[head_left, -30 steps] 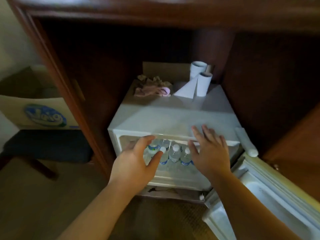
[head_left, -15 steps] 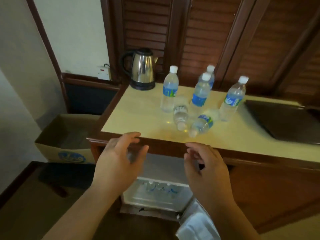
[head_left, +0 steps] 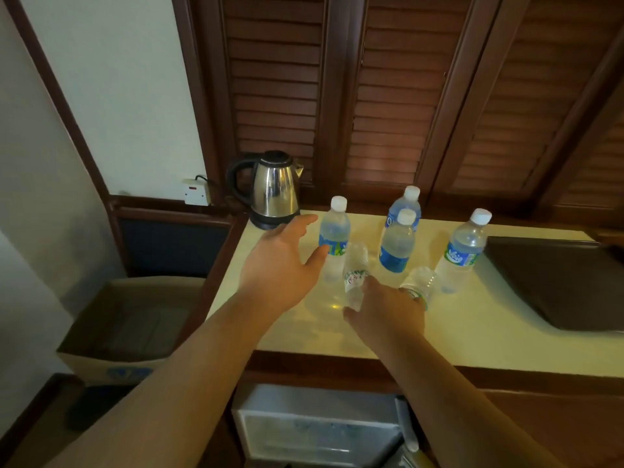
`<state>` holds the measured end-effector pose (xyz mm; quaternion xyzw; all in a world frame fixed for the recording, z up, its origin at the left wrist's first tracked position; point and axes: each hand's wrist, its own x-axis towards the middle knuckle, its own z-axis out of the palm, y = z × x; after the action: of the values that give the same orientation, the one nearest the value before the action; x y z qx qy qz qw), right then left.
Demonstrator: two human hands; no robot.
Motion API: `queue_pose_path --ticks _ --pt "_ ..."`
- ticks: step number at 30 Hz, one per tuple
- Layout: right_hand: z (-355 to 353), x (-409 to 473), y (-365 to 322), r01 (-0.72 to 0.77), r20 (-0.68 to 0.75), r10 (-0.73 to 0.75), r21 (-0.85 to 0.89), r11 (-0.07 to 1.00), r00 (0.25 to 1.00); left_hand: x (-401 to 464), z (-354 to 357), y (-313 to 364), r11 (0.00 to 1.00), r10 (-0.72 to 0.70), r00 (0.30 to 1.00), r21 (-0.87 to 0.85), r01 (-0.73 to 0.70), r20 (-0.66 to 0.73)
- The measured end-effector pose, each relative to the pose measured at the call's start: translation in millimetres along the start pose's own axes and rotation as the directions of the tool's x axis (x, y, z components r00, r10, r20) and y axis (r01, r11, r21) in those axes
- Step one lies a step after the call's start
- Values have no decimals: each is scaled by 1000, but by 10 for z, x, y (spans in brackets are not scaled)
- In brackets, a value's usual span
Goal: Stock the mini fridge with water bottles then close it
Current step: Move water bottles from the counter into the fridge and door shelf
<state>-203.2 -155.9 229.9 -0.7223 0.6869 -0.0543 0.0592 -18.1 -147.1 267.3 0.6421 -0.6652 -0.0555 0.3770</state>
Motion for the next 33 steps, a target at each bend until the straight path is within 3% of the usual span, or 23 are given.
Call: queue_pose_path --ticks 8,12,15,20,24,27,33 --pt "300 274 -196 -60 -55 52 -143 988 997 1114 419 -48 991 70 984 98 -87 162" --pt "320 290 -175 -61 -55 54 -150 987 997 1227 621 -90 997 44 991 62 -52 129" --pt "325 297 -144 -56 -59 53 -52 997 997 1164 612 -114 999 40 997 -2 -40 72" --pt "341 130 14 -4 -260 62 218 976 964 764 333 -101 1000 -21 998 -1 21 57" --pt "259 -167 197 139 -414 45 403 904 909 257 12 20 1000 -23 1000 -18 23 -16" --pt "105 -431 354 280 -494 -43 418 864 868 -177 -221 86 999 -34 995 -21 32 -95" --pt "-115 -1138 614 484 -643 -134 407 774 754 -1345 -537 252 995 95 962 22 -93 -254"
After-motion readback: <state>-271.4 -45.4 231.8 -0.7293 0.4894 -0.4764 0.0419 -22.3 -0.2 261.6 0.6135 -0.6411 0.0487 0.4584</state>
